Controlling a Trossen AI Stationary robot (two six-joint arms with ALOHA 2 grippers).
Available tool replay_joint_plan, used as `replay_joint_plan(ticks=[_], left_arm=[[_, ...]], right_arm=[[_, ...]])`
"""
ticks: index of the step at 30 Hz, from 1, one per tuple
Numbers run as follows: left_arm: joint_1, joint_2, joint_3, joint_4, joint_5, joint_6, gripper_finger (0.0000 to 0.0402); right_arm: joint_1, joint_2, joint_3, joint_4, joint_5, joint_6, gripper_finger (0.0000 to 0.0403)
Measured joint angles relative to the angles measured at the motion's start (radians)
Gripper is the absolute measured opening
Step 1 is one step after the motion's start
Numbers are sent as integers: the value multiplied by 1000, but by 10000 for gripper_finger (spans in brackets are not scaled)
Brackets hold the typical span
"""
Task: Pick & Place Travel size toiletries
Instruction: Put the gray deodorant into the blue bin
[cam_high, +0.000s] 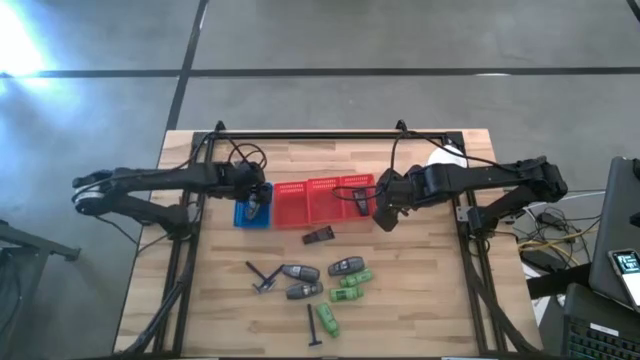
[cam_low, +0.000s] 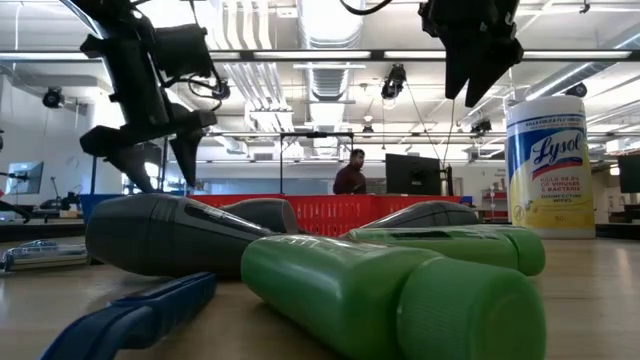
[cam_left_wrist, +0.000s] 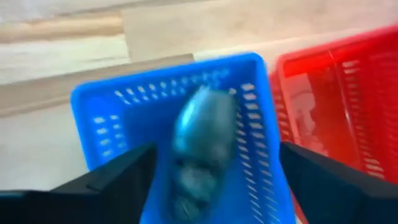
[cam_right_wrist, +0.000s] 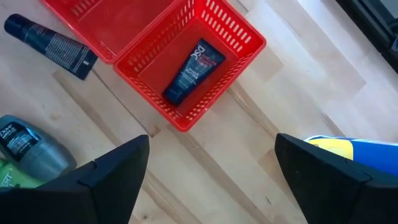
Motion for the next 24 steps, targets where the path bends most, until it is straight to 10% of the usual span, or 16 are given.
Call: replay_joint_plan(ticks=[14, 24], left_arm=[[-327, -32, 264, 72, 157, 814, 361], [-466, 35, 237, -24, 139, 792, 344]], right_arm=[[71, 24, -39, 140, -269, -438, 340], [168, 219, -85, 383, -398, -691, 316]])
